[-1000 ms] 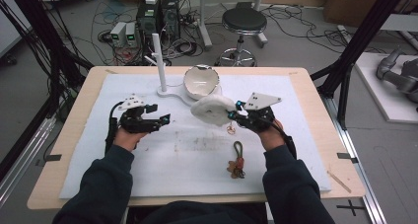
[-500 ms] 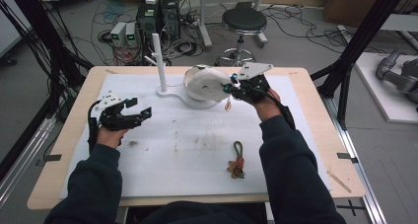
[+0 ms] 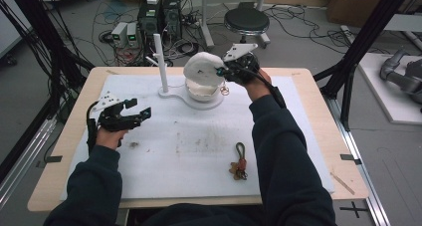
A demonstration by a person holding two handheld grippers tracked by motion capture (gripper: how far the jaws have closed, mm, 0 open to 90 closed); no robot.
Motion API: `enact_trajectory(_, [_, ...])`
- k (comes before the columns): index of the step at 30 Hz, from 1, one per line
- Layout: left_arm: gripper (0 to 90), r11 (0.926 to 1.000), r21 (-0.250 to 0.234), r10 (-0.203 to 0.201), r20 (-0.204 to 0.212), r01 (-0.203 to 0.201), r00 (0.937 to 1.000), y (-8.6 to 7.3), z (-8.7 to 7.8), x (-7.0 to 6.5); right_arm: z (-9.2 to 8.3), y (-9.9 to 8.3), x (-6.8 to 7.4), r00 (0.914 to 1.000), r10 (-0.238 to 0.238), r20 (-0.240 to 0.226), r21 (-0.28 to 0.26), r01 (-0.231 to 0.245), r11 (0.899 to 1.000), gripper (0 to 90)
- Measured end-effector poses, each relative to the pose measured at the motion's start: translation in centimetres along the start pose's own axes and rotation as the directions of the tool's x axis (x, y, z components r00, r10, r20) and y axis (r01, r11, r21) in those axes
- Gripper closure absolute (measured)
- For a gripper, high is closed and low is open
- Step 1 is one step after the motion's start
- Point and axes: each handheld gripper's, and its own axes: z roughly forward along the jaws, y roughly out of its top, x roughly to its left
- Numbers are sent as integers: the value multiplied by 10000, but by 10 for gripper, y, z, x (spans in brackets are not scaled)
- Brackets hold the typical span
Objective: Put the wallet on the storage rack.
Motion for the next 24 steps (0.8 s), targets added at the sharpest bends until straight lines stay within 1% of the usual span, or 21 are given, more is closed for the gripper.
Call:
enact_trajectory(1, [250, 10000, -32, -72, -21, 71, 10000, 0, 0, 1, 2, 4, -1, 10000, 58, -43, 50, -58, 10000, 749])
enact_trajectory(2, [250, 10000, -20, -71, -34, 71, 10000, 0, -1, 2, 6, 8, -3, 9999, -99, -20, 74, 99, 9999, 749])
enact_trajectory(3, [250, 10000, -40, -88, -37, 88, 10000, 0, -2, 3, 9, 11, -4, 10000, -93, -20, 132, 93, 9999, 749])
enact_trajectory(4, [251, 9999, -49, -112, -58, 112, 9999, -1, -2, 3, 12, 14, -5, 9997, -229, 0, 134, 229, 9996, 749])
enact_trajectory(7, [251, 10000, -13, -98, -28, 98, 9999, -1, -3, 3, 24, 21, -9, 9992, -389, 16, 369, 388, 9986, 749])
enact_trajectory(10, [251, 10000, -17, -85, -12, 85, 10000, -2, -3, 3, 34, 26, -11, 9988, -487, 71, 364, 485, 9982, 748])
enact_trajectory(11, [252, 10000, -17, -85, -12, 85, 10000, -2, -3, 3, 34, 26, -11, 9988, -487, 71, 364, 485, 9982, 748])
enact_trajectory(12, [262, 9999, -56, -133, 1, 133, 9999, -4, -4, 3, 40, 27, -11, 9981, -606, 139, 452, 599, 9972, 748])
enact_trajectory(14, [263, 9999, 14, -146, -17, 146, 9999, -5, -4, 4, 42, 27, -11, 9976, -668, 173, 464, 659, 9967, 748])
enact_trajectory(15, [263, 9998, 28, -187, -38, 187, 9998, -6, -4, 5, 47, 24, -11, 9970, -769, 121, 612, 760, 9952, 748])
enact_trajectory(16, [263, 9997, -19, -261, -85, 261, 9996, -6, -6, 6, 49, 23, -10, 9970, -768, 112, 664, 759, 9949, 748])
enact_trajectory(17, [263, 9997, -19, -261, -85, 261, 9996, -6, -6, 6, 52, 19, -10, 9963, -850, 96, 784, 840, 9934, 748])
enact_trajectory(18, [263, 9997, -21, -251, -78, 251, 9997, -7, -6, 6, 52, 19, -10, 9963, -850, 96, 784, 840, 9934, 748])
enact_trajectory(19, [263, 9997, -15, -225, -73, 225, 9997, -7, -7, 6, 54, 13, -9, 9942, -1062, 148, 1056, 1040, 9890, 748])
enact_trajectory(21, [263, 9997, 30, -231, -90, 231, 9997, -8, -7, 5, 54, 6, -9, 9928, -1186, 189, 1282, 1152, 9850, 748])
enact_trajectory(22, [263, 9997, 50, -232, -79, 232, 9997, -8, -7, 5, 54, 3, -8, 9906, -1336, 291, 1452, 1280, 9811, 748])
enact_trajectory(23, [263, 9997, 51, -237, -96, 238, 9997, -8, -6, 5, 53, 0, -8, 9868, -1583, 345, 1619, 1508, 9752, 748])
enact_trajectory(24, [263, 9997, 51, -237, -96, 238, 9997, -8, -6, 5, 53, -3, -7, 9849, -1689, 379, 1691, 1603, 9725, 748])
